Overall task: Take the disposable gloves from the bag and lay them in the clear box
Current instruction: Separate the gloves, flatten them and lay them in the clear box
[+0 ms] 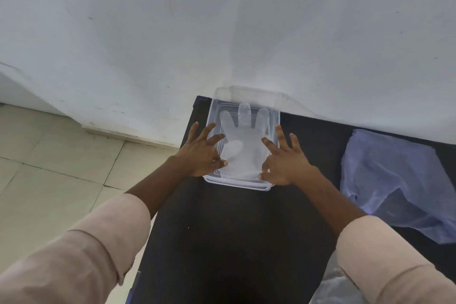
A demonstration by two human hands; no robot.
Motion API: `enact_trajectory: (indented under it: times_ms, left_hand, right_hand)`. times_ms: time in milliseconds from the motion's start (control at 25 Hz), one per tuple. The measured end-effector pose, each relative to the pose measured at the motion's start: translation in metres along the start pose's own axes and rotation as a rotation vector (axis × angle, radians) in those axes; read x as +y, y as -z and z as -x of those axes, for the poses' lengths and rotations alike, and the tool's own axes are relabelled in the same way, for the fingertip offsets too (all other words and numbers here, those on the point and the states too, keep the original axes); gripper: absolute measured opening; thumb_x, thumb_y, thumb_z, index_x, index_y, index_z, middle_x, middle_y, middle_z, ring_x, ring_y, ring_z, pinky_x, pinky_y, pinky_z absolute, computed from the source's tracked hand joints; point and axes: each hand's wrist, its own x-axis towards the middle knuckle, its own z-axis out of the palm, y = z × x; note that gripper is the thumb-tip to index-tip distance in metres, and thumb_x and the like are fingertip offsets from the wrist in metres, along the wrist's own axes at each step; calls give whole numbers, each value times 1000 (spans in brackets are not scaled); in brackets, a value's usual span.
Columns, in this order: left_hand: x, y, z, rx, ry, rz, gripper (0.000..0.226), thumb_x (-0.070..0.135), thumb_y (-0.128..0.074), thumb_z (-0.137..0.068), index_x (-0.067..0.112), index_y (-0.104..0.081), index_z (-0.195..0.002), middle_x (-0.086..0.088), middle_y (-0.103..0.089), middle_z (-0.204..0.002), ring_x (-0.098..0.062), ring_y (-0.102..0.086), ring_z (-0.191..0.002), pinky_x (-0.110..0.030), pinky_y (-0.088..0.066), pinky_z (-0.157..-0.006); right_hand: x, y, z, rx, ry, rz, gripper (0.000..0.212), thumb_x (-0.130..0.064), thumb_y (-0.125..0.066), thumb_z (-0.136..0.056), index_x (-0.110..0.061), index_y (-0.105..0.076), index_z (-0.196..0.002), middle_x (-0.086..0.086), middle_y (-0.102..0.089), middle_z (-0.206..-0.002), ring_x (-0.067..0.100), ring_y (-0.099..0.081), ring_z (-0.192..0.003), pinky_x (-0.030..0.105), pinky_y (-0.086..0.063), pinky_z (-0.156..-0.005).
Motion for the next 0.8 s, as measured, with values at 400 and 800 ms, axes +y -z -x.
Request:
enact_trajectory:
  times_ms: [400,800]
  left_hand:
    - [2,41,4,794,522,1009,22,27,-56,-94,14,-71,-103,-7,-66,-116,-19,-58,-106,-44,-52,-94]
    - [4,31,20,792,509,1068,12,20,-55,-94,26,-66,-96,6,-60,-102,-12,-60,-100,-26,-48,-82]
  right_hand:
    - [-50,29,-58,366,-3,-631,19,-25,-58,-92,-16,-67,-106,6,-70,-110,24,-65,-97,32,-47,-83]
    - [-71,14,-103,414,-29,-414,19,-30,-58,-90,-14,-66,-94,4,-69,-101,24,-65,-95,28,-41,-74]
